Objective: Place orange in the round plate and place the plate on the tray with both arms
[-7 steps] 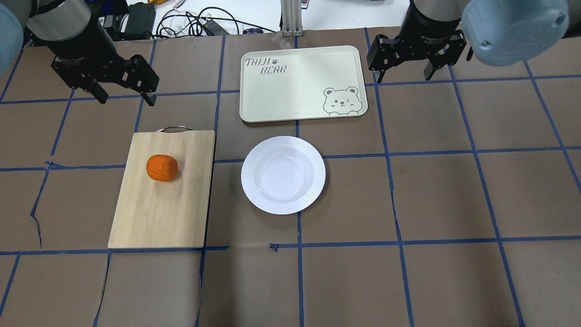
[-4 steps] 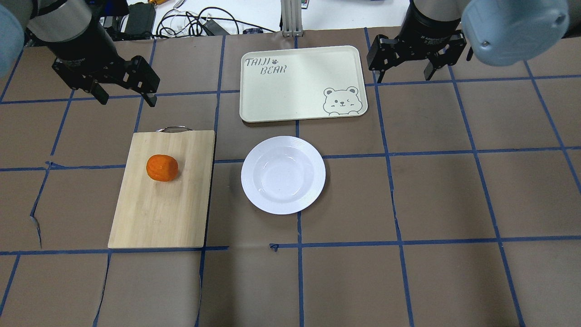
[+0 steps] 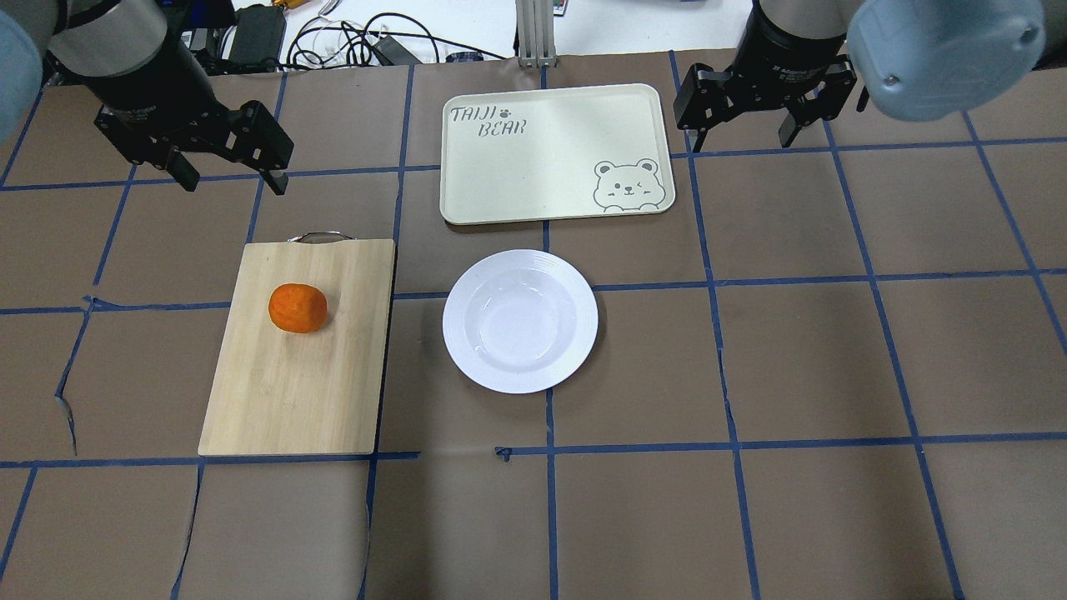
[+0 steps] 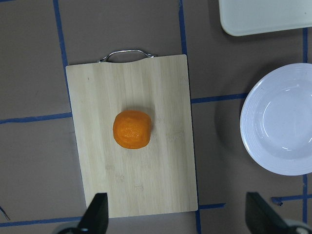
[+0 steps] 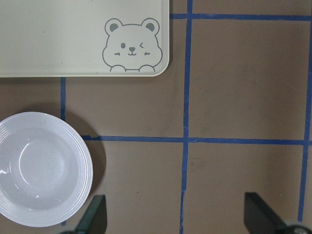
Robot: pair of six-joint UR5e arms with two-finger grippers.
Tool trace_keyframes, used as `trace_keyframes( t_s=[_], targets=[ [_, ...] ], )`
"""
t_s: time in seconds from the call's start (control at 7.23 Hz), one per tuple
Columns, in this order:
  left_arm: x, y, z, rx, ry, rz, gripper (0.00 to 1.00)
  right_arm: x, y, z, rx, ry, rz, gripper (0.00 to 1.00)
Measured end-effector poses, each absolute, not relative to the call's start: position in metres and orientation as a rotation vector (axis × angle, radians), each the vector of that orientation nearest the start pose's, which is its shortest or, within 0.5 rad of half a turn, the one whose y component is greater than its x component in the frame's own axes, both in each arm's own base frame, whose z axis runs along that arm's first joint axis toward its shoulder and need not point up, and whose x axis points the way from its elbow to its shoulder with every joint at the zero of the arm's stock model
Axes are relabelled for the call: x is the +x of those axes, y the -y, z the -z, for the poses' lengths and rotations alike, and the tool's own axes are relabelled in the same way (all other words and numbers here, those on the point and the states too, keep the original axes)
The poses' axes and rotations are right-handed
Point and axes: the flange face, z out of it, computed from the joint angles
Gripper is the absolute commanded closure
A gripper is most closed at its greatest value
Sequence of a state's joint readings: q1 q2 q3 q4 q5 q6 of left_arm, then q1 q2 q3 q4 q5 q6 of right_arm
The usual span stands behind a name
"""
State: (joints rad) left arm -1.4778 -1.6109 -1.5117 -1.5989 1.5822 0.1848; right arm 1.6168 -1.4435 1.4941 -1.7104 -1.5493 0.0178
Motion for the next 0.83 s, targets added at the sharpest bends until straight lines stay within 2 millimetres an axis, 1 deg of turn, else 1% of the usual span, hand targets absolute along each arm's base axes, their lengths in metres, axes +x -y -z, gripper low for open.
trace_keyframes(
  t_s=[0.41, 0.83],
  targets=[
    [-0.0825, 0.5176, -0.4885, 0.152, -3.131, -0.023, 0.0, 0.1608, 0.5471, -0.474, -0.045, -3.114, 0.14, 0.0],
    [-0.076, 0.5222, -0.4924, 0.141, -3.131, 0.025, 0.0, 0.1608, 0.5471, -0.474, -0.045, -3.113, 0.14, 0.0]
  ],
)
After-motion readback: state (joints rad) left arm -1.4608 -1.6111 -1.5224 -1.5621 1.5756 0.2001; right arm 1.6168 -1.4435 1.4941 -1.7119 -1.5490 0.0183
